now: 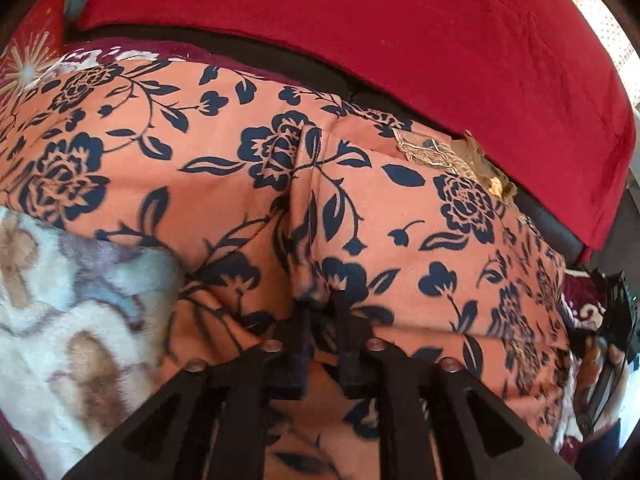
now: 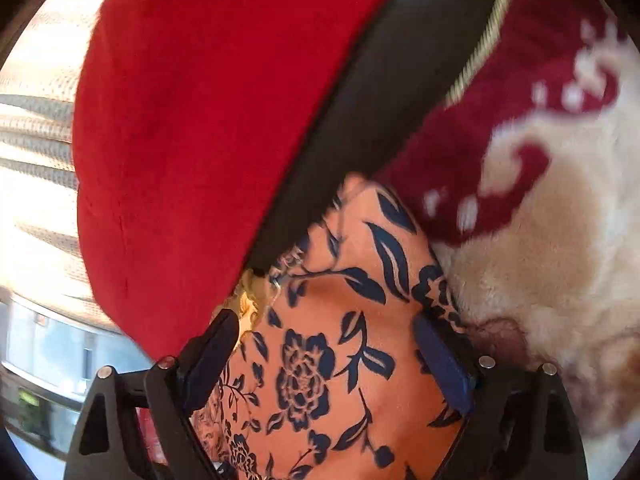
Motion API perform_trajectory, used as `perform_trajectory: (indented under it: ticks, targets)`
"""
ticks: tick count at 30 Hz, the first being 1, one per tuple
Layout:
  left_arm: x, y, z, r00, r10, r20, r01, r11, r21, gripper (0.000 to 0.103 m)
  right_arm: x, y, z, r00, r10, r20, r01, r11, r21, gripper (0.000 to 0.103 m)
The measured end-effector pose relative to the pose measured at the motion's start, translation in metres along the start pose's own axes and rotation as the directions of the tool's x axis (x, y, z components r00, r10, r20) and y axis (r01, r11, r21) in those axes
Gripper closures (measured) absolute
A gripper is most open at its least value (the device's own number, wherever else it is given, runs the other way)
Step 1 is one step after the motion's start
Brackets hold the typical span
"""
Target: Fold small clothes
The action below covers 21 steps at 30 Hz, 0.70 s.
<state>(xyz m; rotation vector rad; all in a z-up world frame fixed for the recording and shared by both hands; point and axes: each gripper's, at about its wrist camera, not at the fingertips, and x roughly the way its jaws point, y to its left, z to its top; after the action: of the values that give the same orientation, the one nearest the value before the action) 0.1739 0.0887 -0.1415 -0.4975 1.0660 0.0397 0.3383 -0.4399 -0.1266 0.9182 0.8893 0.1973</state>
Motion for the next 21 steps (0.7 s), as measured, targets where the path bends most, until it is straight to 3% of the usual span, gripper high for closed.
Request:
perform_trajectory:
  ticks: [1,3,4,5,8,10,11,12,13,14,16,18,20,21]
  targets:
    - [-0.009,0.003,0.005,1.0,-0.012,0.005,0.012,1.0,-0.006,0.057,-0.008,0.015,-0.007,1.0,0.019,0.004,-0.019,0.998,-0.055,0.011]
    - [-0.04,0.027,0.006,0.994,-0.05,0.097,0.054,0.998,-0.042,0.037,-0.025,0.046,-0.035,0.999,0.043,0.003,-0.042,0.979,-0.198,0.011]
    - [-0.053,0.038,0.007,0.989,-0.054,0.137,0.063,0.996,-0.062,0.028,-0.033,0.057,-0.053,0.999,0.048,0.001,-0.046,0.963,-0.266,0.011]
    - [-0.076,0.063,0.008,0.977,-0.054,0.207,0.08,0.99,-0.12,0.025,-0.037,0.066,-0.072,0.999,0.047,-0.009,-0.047,0.942,-0.331,0.011]
    - [-0.114,0.134,0.015,0.945,-0.035,0.325,0.135,0.948,-0.289,0.024,-0.04,0.075,-0.13,0.999,-0.021,-0.03,0.004,0.878,-0.479,0.011]
    - [-0.133,0.189,0.021,0.926,0.036,0.377,0.132,0.902,-0.41,0.024,-0.034,0.072,-0.164,0.996,-0.078,-0.044,0.042,0.844,-0.535,0.011]
    - [-0.136,0.218,0.024,0.919,0.077,0.387,0.132,0.864,-0.485,0.024,-0.029,0.07,-0.179,0.993,-0.106,-0.051,0.06,0.831,-0.552,0.011]
    - [-0.139,0.253,0.025,0.913,0.112,0.393,0.147,0.808,-0.57,0.025,-0.028,0.067,-0.186,0.992,-0.115,-0.055,0.066,0.829,-0.556,0.011]
    - [-0.142,0.272,0.026,0.908,0.129,0.398,0.155,0.781,-0.606,0.025,-0.026,0.066,-0.194,0.991,-0.126,-0.055,0.073,0.825,-0.56,0.011]
    - [-0.143,0.299,0.027,0.904,0.168,0.394,0.151,0.735,-0.661,0.025,-0.026,0.067,-0.2,0.99,-0.137,-0.04,0.09,0.816,-0.572,0.011]
    - [-0.141,0.325,0.031,0.902,0.197,0.385,0.152,0.689,-0.708,0.026,-0.028,0.066,-0.204,0.989,-0.143,-0.026,0.102,0.81,-0.577,0.011]
    - [-0.133,0.343,0.036,0.902,0.176,0.393,0.187,0.663,-0.725,0.026,-0.028,0.063,-0.202,0.99,-0.139,-0.031,0.098,0.826,-0.556,0.011]
    - [-0.131,0.346,0.038,0.901,0.188,0.392,0.183,0.654,-0.734,0.028,-0.025,0.06,-0.199,0.99,-0.138,-0.036,0.097,0.839,-0.535,0.011]
    - [-0.13,0.345,0.041,0.904,0.221,0.366,0.142,0.653,-0.744,0.047,-0.026,0.058,-0.196,0.99,-0.135,-0.038,0.095,0.846,-0.525,0.011]
